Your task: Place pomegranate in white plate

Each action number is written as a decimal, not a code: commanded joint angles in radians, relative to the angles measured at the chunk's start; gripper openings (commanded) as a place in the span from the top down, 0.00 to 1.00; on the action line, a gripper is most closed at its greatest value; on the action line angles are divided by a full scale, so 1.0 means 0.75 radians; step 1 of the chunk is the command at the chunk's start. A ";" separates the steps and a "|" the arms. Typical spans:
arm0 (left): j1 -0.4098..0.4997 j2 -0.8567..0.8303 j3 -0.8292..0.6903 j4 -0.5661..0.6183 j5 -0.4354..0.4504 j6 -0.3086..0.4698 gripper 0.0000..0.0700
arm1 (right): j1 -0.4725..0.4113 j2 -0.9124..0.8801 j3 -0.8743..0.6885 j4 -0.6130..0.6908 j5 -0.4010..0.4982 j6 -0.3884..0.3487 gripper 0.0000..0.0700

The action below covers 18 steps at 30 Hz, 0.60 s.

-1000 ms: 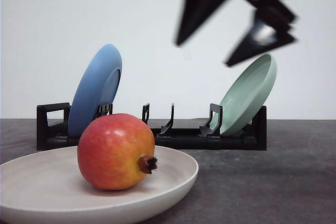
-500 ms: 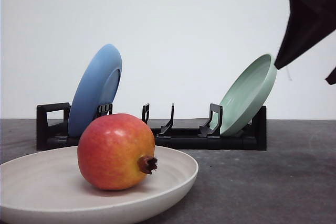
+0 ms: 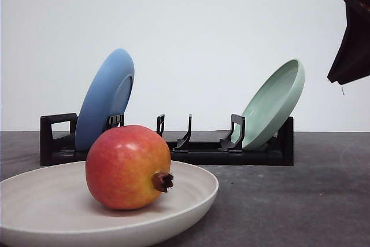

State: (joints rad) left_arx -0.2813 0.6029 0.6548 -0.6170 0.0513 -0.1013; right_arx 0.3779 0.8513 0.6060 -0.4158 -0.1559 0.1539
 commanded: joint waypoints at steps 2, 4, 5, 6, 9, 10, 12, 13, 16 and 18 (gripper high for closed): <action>-0.001 0.005 0.011 0.015 0.002 0.005 0.99 | 0.006 0.004 0.005 0.033 -0.001 -0.007 0.95; -0.001 0.005 0.011 0.015 0.002 0.005 0.99 | 0.006 0.004 0.005 0.041 -0.001 -0.007 0.95; -0.001 0.005 0.011 0.015 0.002 0.005 0.99 | 0.006 0.004 0.005 0.041 -0.001 -0.007 0.95; -0.001 0.005 0.011 0.015 0.002 0.005 0.99 | 0.006 0.004 0.005 0.041 -0.001 -0.007 0.95; -0.001 0.005 0.011 0.015 0.002 0.005 0.99 | 0.006 0.004 0.005 0.041 -0.001 -0.007 0.95; -0.001 0.005 0.011 0.015 0.002 0.005 0.99 | 0.006 0.004 0.005 0.041 -0.001 -0.007 0.95; -0.001 0.005 0.010 0.015 0.001 0.005 0.99 | 0.006 0.004 0.005 0.041 0.000 -0.007 0.95; 0.000 0.004 0.008 0.017 0.001 0.005 0.99 | 0.006 0.004 0.005 0.041 0.000 -0.007 0.95; 0.015 -0.025 -0.034 0.034 0.000 0.021 0.99 | 0.006 0.004 0.005 0.041 -0.001 -0.007 0.95; 0.045 -0.072 -0.108 0.098 -0.005 0.054 0.99 | 0.006 0.004 0.005 0.041 -0.001 -0.006 0.95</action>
State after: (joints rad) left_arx -0.2534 0.5566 0.5958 -0.5663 0.0509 -0.0885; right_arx 0.3779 0.8513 0.6060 -0.3965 -0.1562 0.1538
